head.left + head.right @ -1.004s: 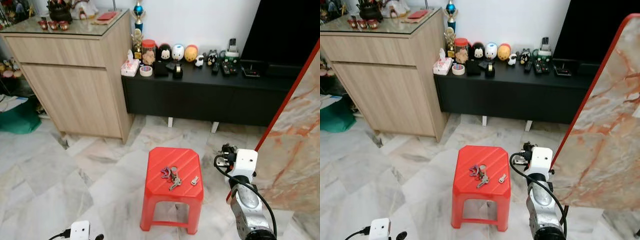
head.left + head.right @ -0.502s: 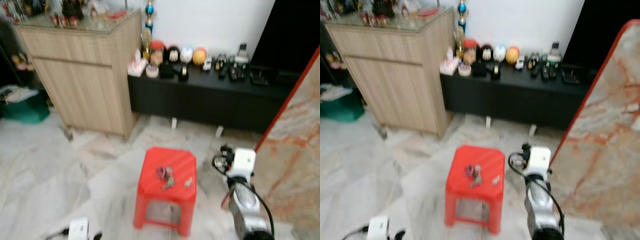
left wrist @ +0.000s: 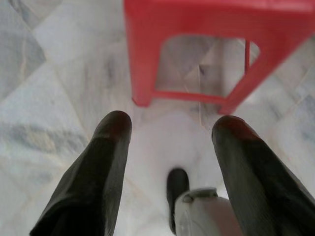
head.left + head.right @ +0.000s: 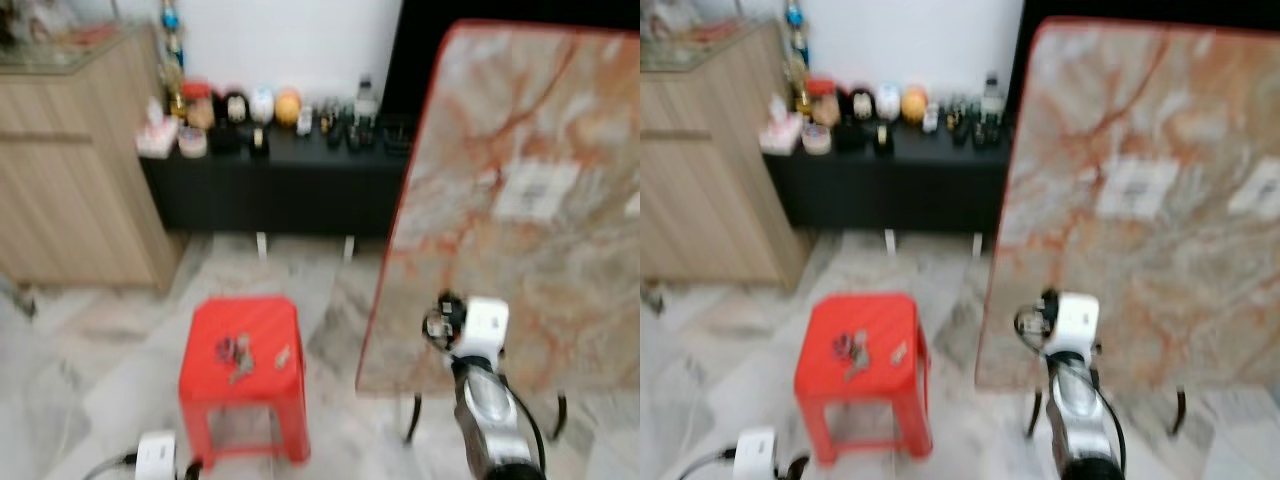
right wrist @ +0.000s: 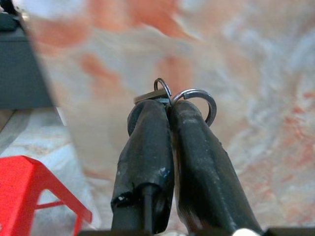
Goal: Hang keys on a hook
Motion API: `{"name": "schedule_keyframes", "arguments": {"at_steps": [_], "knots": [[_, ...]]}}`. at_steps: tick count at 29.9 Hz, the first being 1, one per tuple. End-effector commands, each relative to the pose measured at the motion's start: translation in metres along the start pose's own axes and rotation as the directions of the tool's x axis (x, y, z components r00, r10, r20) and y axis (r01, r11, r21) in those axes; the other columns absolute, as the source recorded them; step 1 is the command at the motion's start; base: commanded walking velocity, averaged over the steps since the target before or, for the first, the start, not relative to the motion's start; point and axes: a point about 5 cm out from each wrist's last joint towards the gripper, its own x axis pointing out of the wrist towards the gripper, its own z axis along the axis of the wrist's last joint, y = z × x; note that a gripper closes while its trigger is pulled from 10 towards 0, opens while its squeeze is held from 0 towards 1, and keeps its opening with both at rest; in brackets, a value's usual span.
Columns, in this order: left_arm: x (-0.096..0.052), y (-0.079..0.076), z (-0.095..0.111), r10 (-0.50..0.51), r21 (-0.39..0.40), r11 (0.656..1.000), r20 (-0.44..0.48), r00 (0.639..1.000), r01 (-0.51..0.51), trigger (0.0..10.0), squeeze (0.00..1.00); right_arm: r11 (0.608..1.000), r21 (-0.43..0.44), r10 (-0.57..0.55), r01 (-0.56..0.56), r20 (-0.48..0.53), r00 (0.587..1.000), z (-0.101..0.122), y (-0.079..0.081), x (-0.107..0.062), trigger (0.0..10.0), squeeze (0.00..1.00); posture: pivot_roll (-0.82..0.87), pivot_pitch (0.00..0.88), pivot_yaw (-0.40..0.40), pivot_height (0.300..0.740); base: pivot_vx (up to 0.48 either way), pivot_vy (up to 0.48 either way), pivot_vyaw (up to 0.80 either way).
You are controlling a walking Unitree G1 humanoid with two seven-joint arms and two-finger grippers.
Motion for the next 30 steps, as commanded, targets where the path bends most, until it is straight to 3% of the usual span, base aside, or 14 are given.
{"name": "schedule_keyframes", "arguments": {"at_steps": [1,30], "knots": [[-0.002,0.003,-0.006,0.007,0.004,1.000,-0.023,1.000,-0.007,10.0,0.00,1.000,-0.001,-0.009,0.009,0.023,1.000,0.006,-0.002,0.003,10.0,0.00,0.03,0.000,-0.025,0.740,0.000,0.000,0.00],[-0.003,0.004,-0.011,0.004,0.016,1.000,-0.058,0.998,-0.003,10.0,0.00,0.998,-0.028,0.064,-0.063,0.014,0.998,0.007,0.011,0.007,10.0,0.00,0.02,0.000,-0.021,0.740,0.000,0.000,0.00]]}}
